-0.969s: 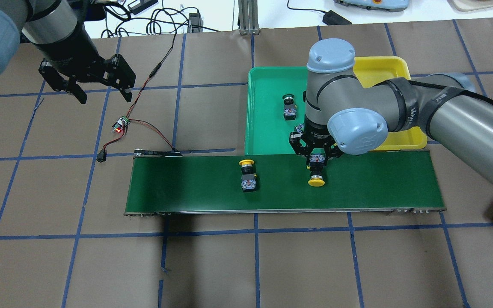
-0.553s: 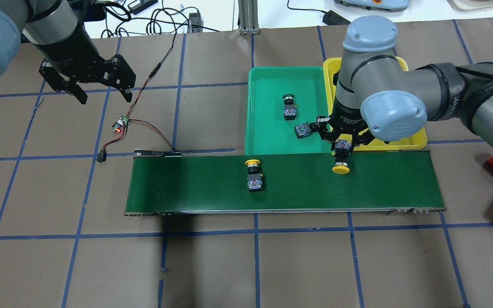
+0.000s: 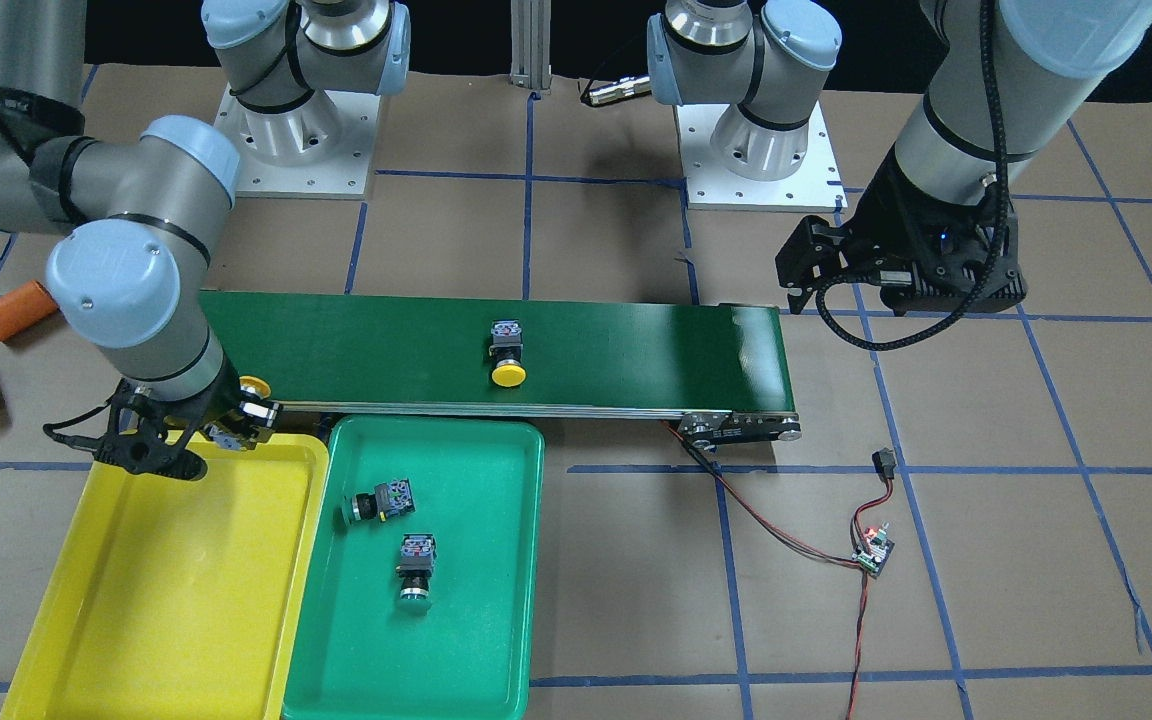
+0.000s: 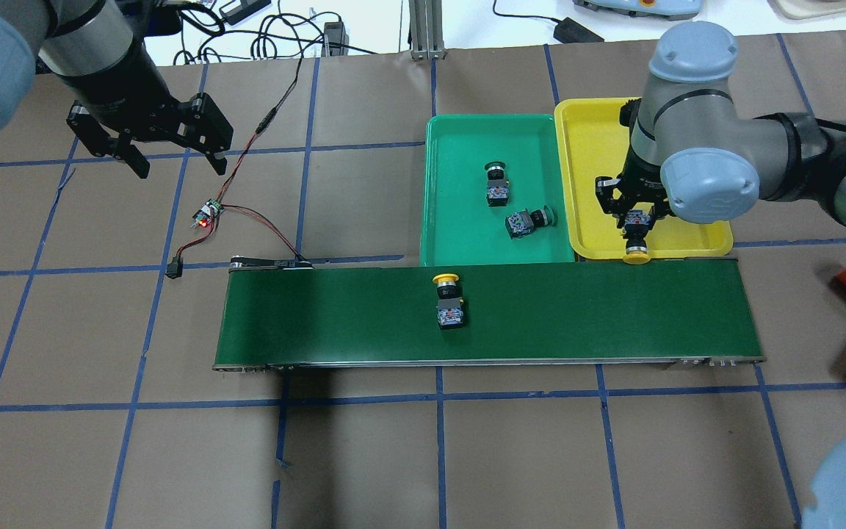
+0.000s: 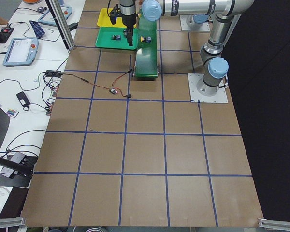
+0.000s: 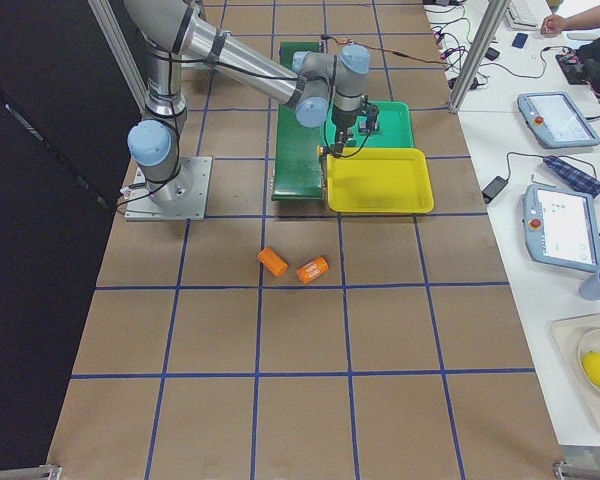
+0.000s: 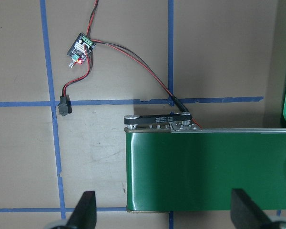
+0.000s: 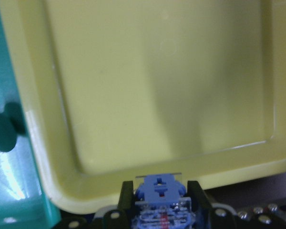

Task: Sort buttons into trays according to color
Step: 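Carry the yellow switch into the yellow tray and open the right gripper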

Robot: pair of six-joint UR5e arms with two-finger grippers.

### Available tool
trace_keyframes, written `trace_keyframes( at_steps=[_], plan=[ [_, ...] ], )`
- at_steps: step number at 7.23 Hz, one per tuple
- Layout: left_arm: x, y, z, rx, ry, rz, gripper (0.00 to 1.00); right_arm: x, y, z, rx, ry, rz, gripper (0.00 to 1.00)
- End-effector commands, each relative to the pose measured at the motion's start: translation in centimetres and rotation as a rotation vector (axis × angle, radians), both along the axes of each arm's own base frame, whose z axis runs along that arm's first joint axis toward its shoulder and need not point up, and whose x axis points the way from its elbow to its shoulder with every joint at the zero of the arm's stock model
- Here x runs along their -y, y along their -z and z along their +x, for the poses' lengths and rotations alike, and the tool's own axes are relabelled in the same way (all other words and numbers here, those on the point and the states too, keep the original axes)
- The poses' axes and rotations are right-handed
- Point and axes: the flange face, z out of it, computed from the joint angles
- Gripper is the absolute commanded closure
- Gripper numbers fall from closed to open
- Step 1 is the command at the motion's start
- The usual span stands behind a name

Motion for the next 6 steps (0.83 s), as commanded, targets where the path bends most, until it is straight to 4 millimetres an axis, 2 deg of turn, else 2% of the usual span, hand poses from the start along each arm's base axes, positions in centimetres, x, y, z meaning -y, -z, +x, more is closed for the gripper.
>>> trace_keyframes(
  at_steps=[1,2,3,4,5,6],
  plan=[
    [0.0,0.0,0.0,0.0,0.001,0.0,0.0,2.1,0.3,-3.6,-0.001,0.009,-0.01,0.01],
    [0.0,0.0,0.0,0.0,0.001,0.0,0.0,0.5,-1.8,-3.0,0.011,0.007,0.037,0.0],
    [0.0,0.0,0.0,0.0,0.001,0.0,0.0,-1.3,-4.9,-2.2,0.014,0.002,0.052,0.0],
    [0.2,-0.1,0.0,0.0,0.001,-0.002,0.0,-3.8,-8.6,-1.1,0.017,-0.012,0.073,0.0],
    [0.1,0.1,0.0,0.0,0.001,0.001,0.0,-7.1,-13.3,0.8,0.016,-0.034,0.055,0.0],
    [0.2,0.0,0.0,0.0,0.001,0.0,0.0,-8.4,-13.7,3.2,0.009,-0.009,0.057,0.0]
  ],
)
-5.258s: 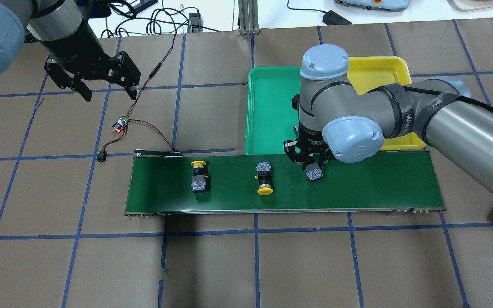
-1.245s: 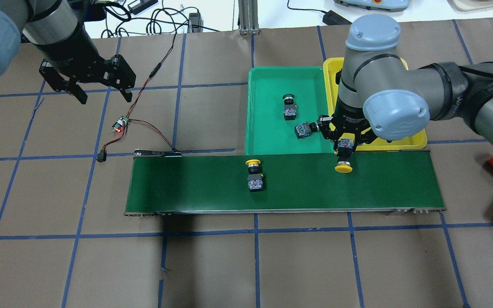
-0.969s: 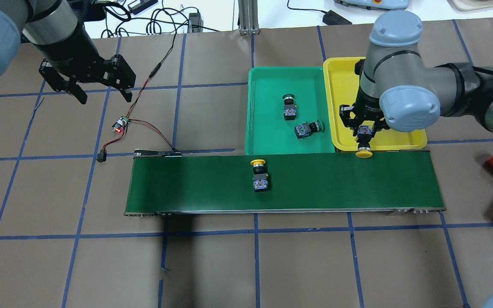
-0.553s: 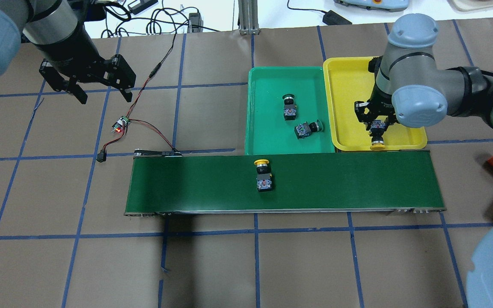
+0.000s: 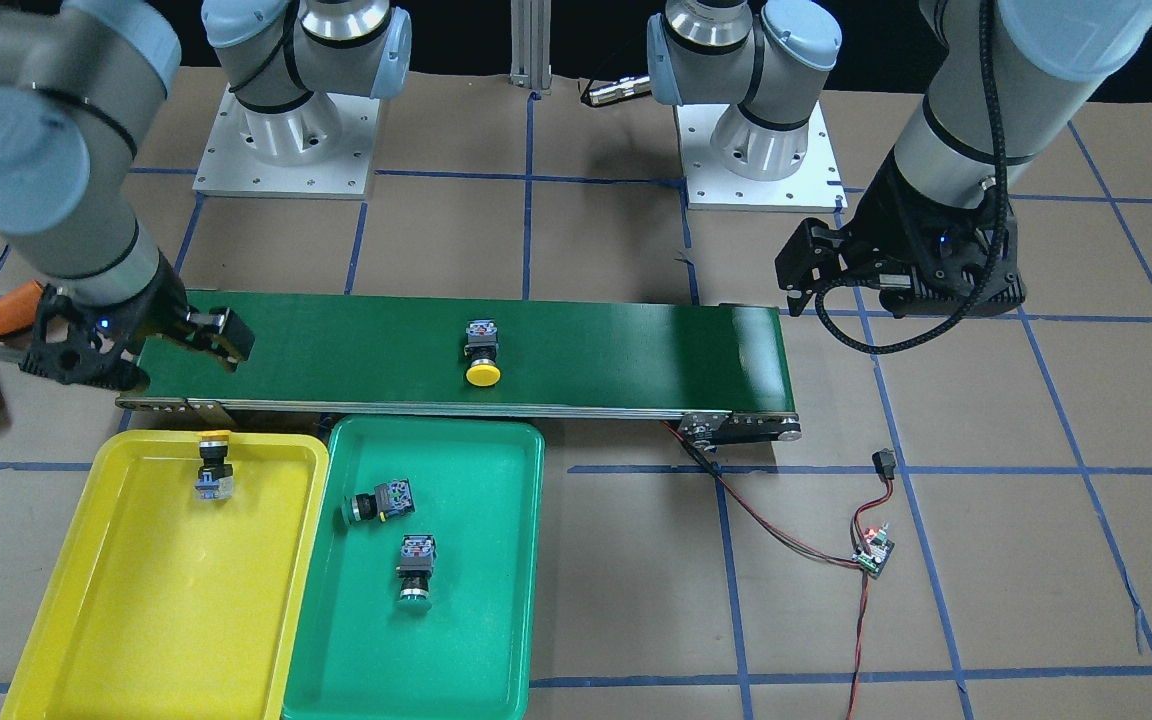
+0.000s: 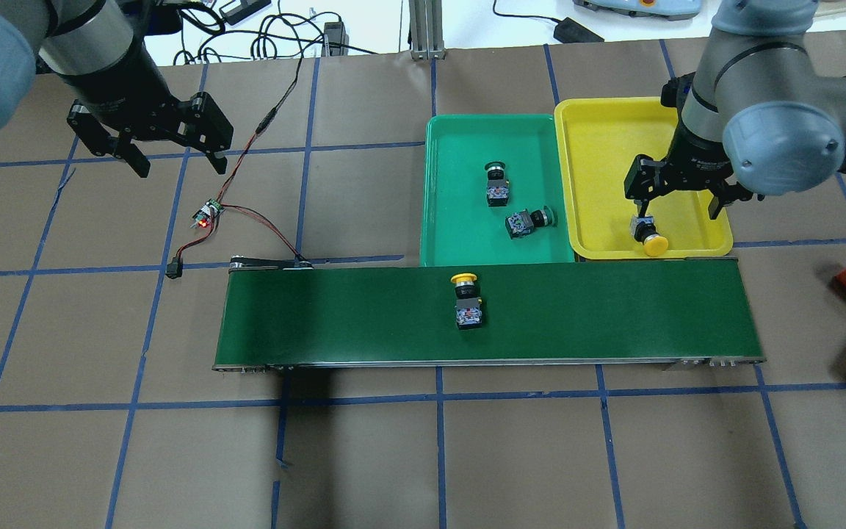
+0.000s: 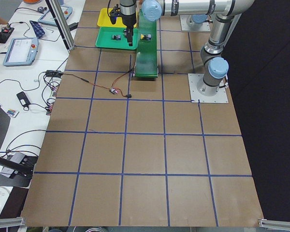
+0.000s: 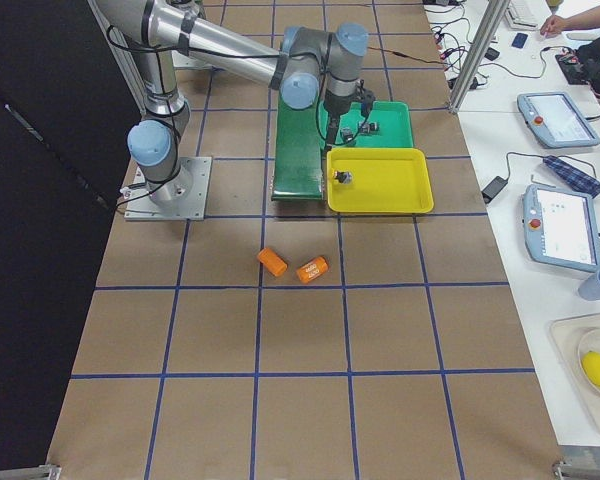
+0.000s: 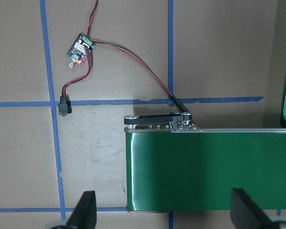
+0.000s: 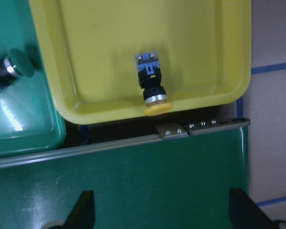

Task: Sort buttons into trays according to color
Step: 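Move the right gripper back to the belt and grasp the last yellow switch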

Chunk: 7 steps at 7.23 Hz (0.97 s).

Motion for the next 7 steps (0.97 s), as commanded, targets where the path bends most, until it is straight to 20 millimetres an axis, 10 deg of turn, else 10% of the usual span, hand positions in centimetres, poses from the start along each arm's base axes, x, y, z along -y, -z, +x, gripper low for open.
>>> trace_keyframes(
  at_steps=[1,4,7],
  plan=[
    [-0.1,0.0,0.0,0.0,0.002,0.002,0.0,-3.1,-0.8,5.3,0.016,0.007,0.026,0.0],
    [0.0,0.0,0.1,0.001,-0.001,0.0,0.0,-5.3,0.7,13.0,0.059,0.028,0.02,0.0],
    [-0.1,-0.1,0.2,0.0,-0.002,-0.001,0.0,-5.2,4.6,14.7,0.182,0.044,0.093,0.0]
  ],
)
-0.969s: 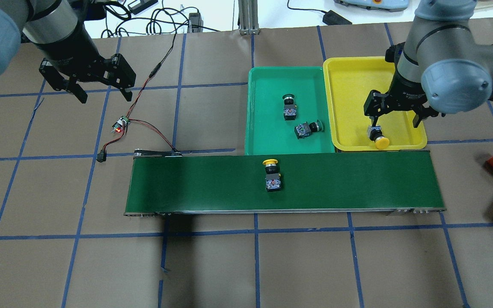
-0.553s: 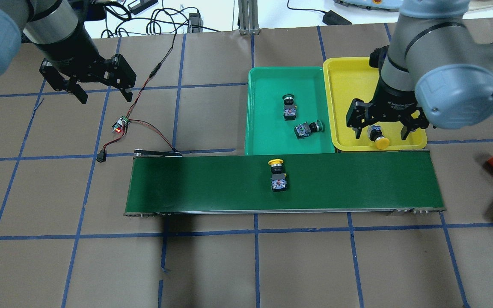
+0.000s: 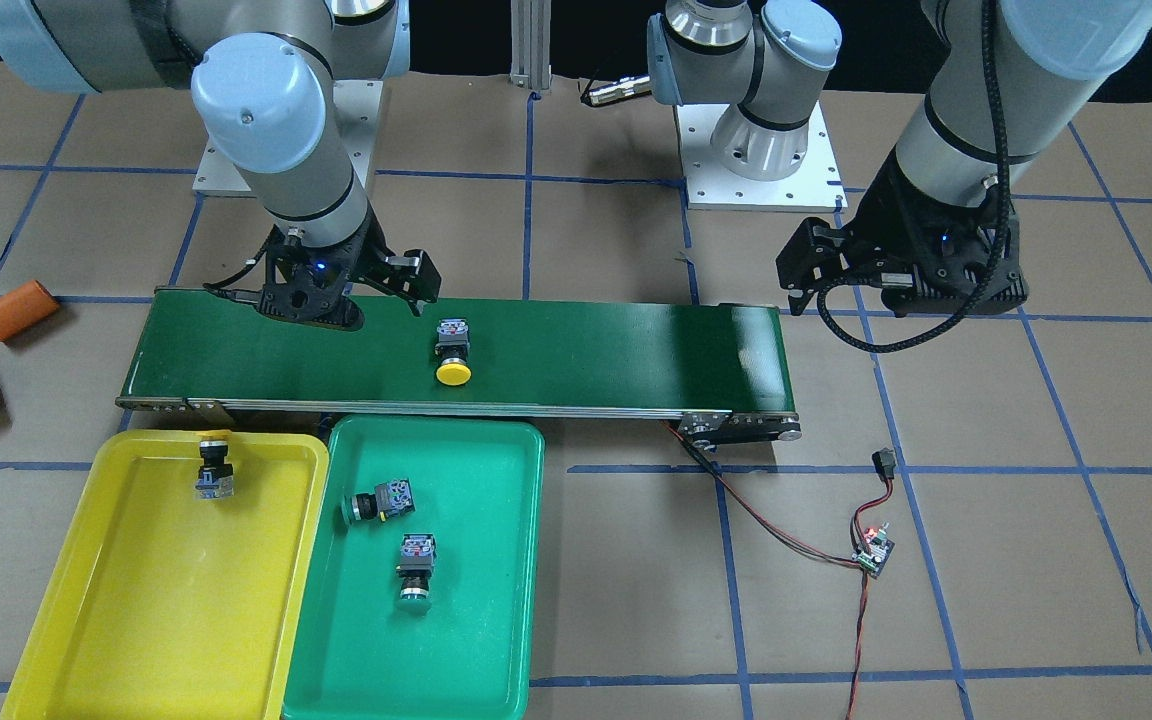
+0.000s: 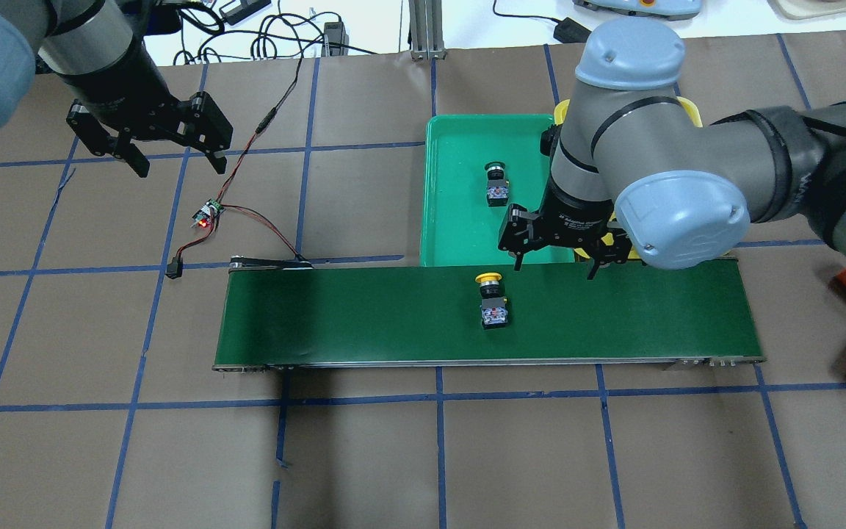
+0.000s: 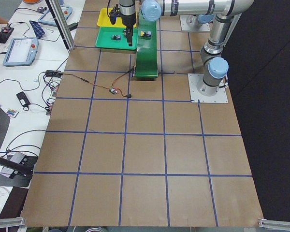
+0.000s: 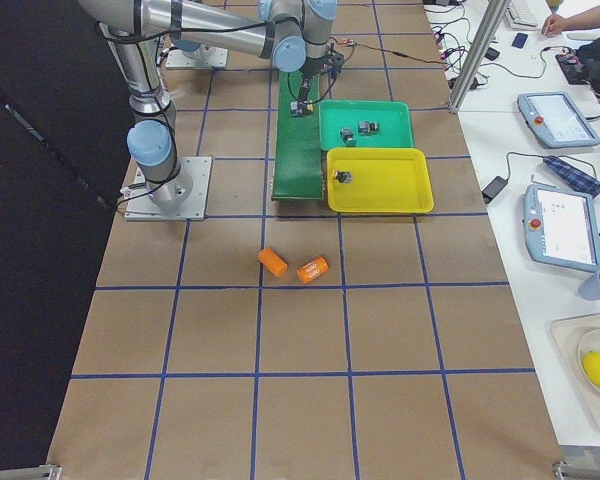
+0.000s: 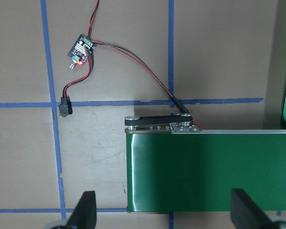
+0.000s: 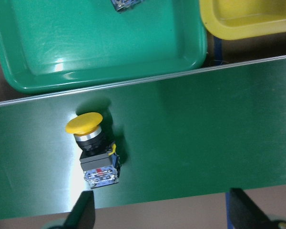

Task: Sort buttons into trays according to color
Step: 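Move the right gripper back to the belt and grasp the last yellow switch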

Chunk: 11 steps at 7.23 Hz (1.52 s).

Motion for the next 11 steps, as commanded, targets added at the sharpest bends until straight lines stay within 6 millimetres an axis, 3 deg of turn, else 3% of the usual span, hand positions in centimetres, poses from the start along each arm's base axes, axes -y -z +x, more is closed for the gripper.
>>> trace_keyframes(
  at_steps=[1,3,5,6,7,8,10,11],
  plan=[
    [-0.1,0.0,0.0,0.001,0.0,0.0,0.0,-0.1,2.7,0.6,0.019,0.004,0.05,0.0],
    [0.0,-0.1,0.0,0.001,0.0,-0.001,0.0,0.7,6.2,0.9,0.01,0.0,0.105,0.0],
    [0.0,0.0,0.0,0.0,0.002,0.0,0.0,1.2,7.4,1.0,0.009,-0.001,0.114,0.0],
    [0.1,-0.1,0.1,0.0,-0.001,-0.001,0.0,1.4,8.2,1.0,0.005,-0.001,0.129,0.07],
    [0.0,-0.2,0.1,0.0,0.0,-0.003,0.0,1.5,8.6,1.0,0.002,-0.002,0.135,0.31],
    [0.1,-0.1,0.1,0.0,0.0,-0.002,0.0,1.5,8.8,1.1,0.006,0.001,0.14,0.7],
    [0.1,-0.1,0.1,0.0,0.0,-0.002,0.0,1.5,8.8,1.0,-0.005,-0.006,0.138,0.99],
    [0.1,-0.1,0.1,0.0,-0.001,-0.003,0.0,2.1,7.9,0.9,-0.007,-0.014,0.115,1.0]
  ],
)
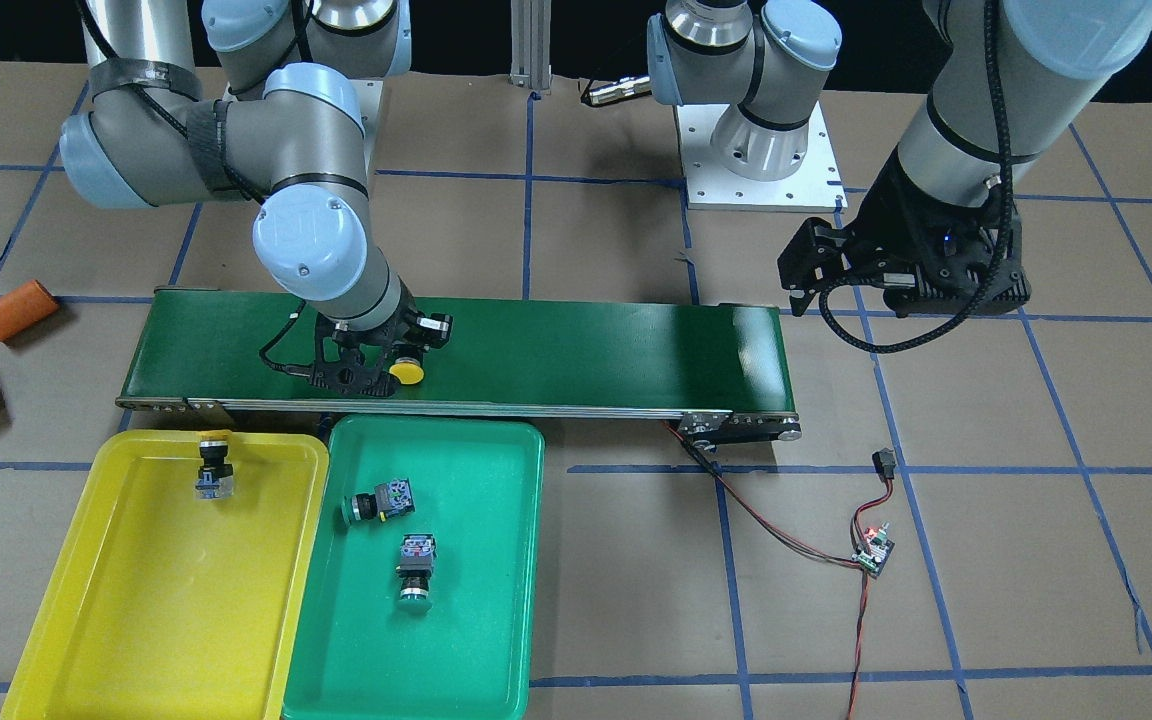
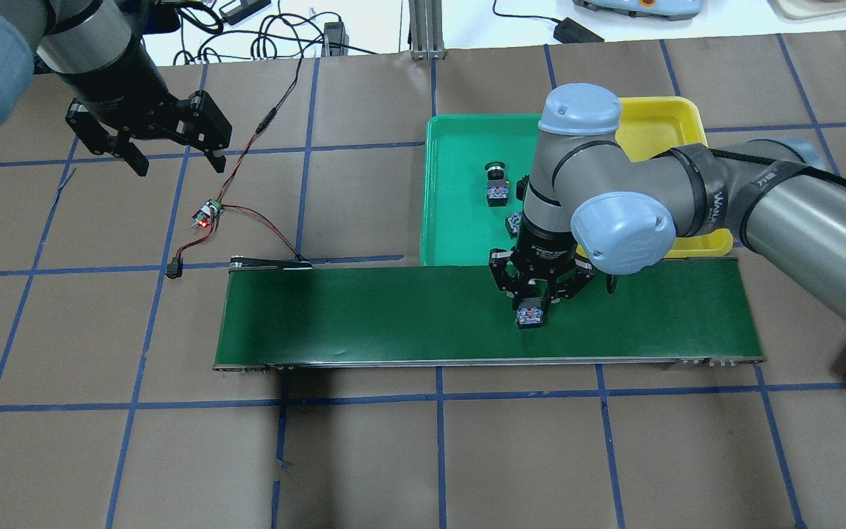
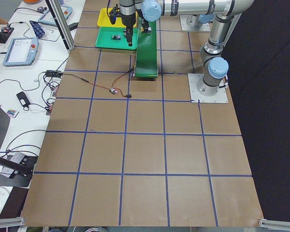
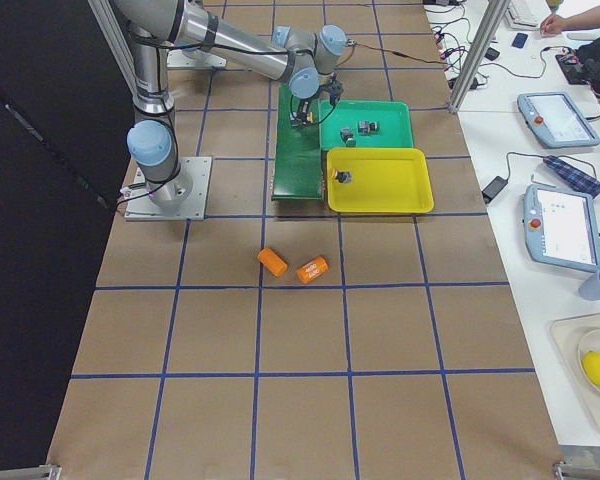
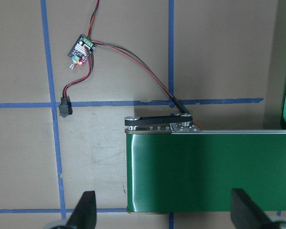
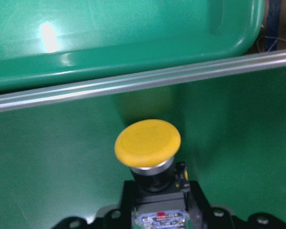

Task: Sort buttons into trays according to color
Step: 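Move the right gripper back to the belt and grasp the last yellow switch, then carry the yellow switch into the yellow tray and release it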

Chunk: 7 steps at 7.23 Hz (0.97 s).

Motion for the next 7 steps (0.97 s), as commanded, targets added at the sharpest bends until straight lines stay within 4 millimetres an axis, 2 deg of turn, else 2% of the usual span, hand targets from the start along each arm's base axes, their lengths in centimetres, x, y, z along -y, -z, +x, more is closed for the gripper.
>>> trace_keyframes(
  at_steps=[1,2,3,4,5,6,7],
  plan=[
    [-0.1,0.1,-0.1,0.001,0.002,0.003,0.0,1.2,-2.2,-0.2,0.001,-0.003,-0.052,1.0],
    [0.1,-0.1,0.0,0.0,-0.001,-0.002,0.0,2.1,-4.7,-0.3,-0.002,0.015,-0.089,1.0],
    [0.0,0.0,0.0,0.0,-0.001,0.001,0.0,3.2,-8.2,-1.6,-0.024,0.018,-0.154,1.0],
    [0.1,-0.1,-0.1,0.0,0.0,-0.002,0.0,4.7,-9.5,-3.5,-0.098,0.006,-0.204,1.0],
    [0.1,0.0,0.0,0.0,0.0,-0.001,0.0,6.9,-9.0,-6.0,-0.13,-0.061,-0.249,1.0],
    [0.1,0.0,0.0,0.0,-0.001,-0.001,0.0,9.2,-7.3,-9.7,-0.129,-0.088,-0.249,1.0],
    [0.1,0.0,0.0,0.0,0.0,-0.001,0.0,10.4,-6.3,-13.6,-0.119,-0.092,-0.23,1.0]
  ],
)
